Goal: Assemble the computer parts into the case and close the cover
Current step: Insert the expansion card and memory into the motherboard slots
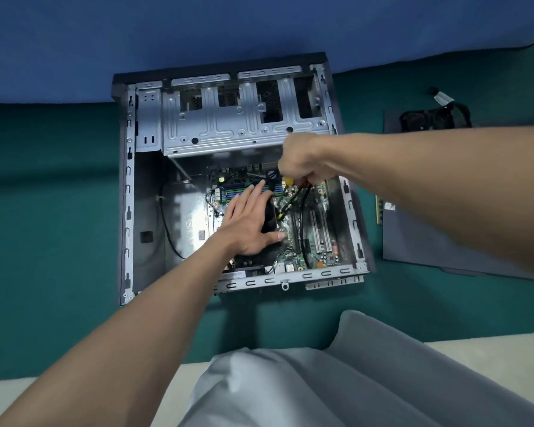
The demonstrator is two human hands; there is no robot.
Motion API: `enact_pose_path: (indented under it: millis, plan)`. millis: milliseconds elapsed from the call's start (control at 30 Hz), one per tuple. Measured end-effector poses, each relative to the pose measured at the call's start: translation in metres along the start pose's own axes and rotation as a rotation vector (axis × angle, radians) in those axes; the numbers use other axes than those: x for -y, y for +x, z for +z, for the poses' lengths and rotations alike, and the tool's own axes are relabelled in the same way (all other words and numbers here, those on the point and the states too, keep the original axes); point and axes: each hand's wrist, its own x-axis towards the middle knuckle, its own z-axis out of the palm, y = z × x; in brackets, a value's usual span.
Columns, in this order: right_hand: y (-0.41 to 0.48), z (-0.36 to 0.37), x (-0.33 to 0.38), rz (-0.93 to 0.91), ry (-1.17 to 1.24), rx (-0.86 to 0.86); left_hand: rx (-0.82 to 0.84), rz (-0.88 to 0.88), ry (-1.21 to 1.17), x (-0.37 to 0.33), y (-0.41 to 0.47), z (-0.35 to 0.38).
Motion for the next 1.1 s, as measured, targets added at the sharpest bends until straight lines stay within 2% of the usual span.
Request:
enact_pose_path:
  millis: [67,133,200,300,333,400,533,600,700,900,1100]
  plan:
    - [-0.003,-0.004,-0.011,-0.086,-0.125,0.081,0.006,0.005,0.002,0.0,0.0,0.001]
    - [-0.01,-0.008,-0.017,-0.243,-0.408,0.108,0.007,0.01,0.002,0.0,0.001,-0.001]
    - [-0.016,-0.011,-0.02,-0.454,-0.656,0.015,0.005,0.011,0.004,0.001,0.002,-0.002]
    - [-0.021,-0.005,-0.024,-0.664,-0.746,-0.105,0.015,0.0,0.004,0.0,0.001,-0.001]
    - [-0.022,0.0,-0.025,-0.692,-0.734,-0.123,0.015,-0.003,0.005,0.0,0.002,0.0]
    - [-0.019,0.008,-0.02,-0.627,-0.627,-0.156,0.01,-0.006,0.008,-0.001,0.002,0.0]
    - [-0.002,0.006,-0.017,-0.164,-0.132,-0.158,0.011,0.003,-0.007,0.0,0.0,-0.001]
    - [0.001,0.007,-0.028,-0.101,-0.044,-0.179,0.004,0.002,-0.002,-0.001,0.0,-0.001]
    - [-0.006,0.011,-0.05,-0.166,0.007,-0.175,0.005,-0.005,-0.008,-0.002,0.001,-0.001]
    - [-0.032,0.028,-0.081,-0.439,0.047,-0.351,-0.012,-0.012,-0.017,-0.001,0.002,0.001]
    - [-0.039,0.052,-0.085,-0.508,0.072,-0.501,-0.029,-0.008,-0.041,-0.001,0.002,0.0]
